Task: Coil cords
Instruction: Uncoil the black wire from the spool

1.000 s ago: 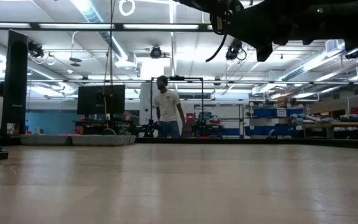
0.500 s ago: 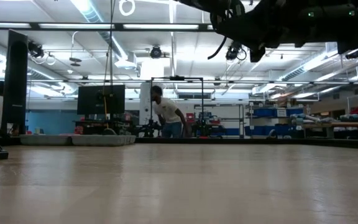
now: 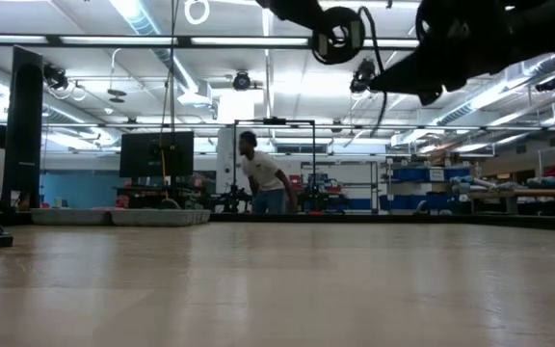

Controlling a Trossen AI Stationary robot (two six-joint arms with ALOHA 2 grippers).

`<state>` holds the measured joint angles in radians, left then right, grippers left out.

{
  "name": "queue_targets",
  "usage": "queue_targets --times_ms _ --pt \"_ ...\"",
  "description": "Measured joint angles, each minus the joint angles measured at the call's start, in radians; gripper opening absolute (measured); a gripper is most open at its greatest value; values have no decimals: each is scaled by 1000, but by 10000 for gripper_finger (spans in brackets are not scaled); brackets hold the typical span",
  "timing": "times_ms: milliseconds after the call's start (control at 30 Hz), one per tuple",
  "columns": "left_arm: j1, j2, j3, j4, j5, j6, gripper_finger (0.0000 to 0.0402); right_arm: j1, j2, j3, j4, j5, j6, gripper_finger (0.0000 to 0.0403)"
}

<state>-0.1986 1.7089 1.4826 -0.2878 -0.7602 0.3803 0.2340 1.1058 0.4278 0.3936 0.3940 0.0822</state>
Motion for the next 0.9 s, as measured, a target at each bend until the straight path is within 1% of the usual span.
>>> queue_targets --times_ms 100,167,233,333,400,467,600,733,833,900 --pt "-7 -38 0 -37 48 6 4 0 -48 0 -149 68 53 3" --pt "-11 -66 0 -41 112 13 4 -8 -67 0 -232 112 84 3" --pt "-12 -82 0 -45 192 34 4 -21 -75 0 -280 133 107 3" --pt "-14 -85 0 -34 270 58 4 -54 -65 0 -289 131 135 5" --pt "-14 -83 0 -10 323 61 4 -80 -44 0 -277 86 133 13" --pt "-13 -78 1 21 362 61 4 -101 -17 0 -264 28 127 30" --pt "-13 -73 0 -8 371 60 4 -112 4 0 -322 -21 169 77" --pt "-13 -73 0 -58 361 57 4 -118 -26 1 -479 -65 261 119" --pt "-13 -73 0 -95 355 64 4 -138 -58 33 -620 -105 292 138" --pt "-12 -73 0 -110 353 83 4 -149 -76 68 -658 -106 292 145"
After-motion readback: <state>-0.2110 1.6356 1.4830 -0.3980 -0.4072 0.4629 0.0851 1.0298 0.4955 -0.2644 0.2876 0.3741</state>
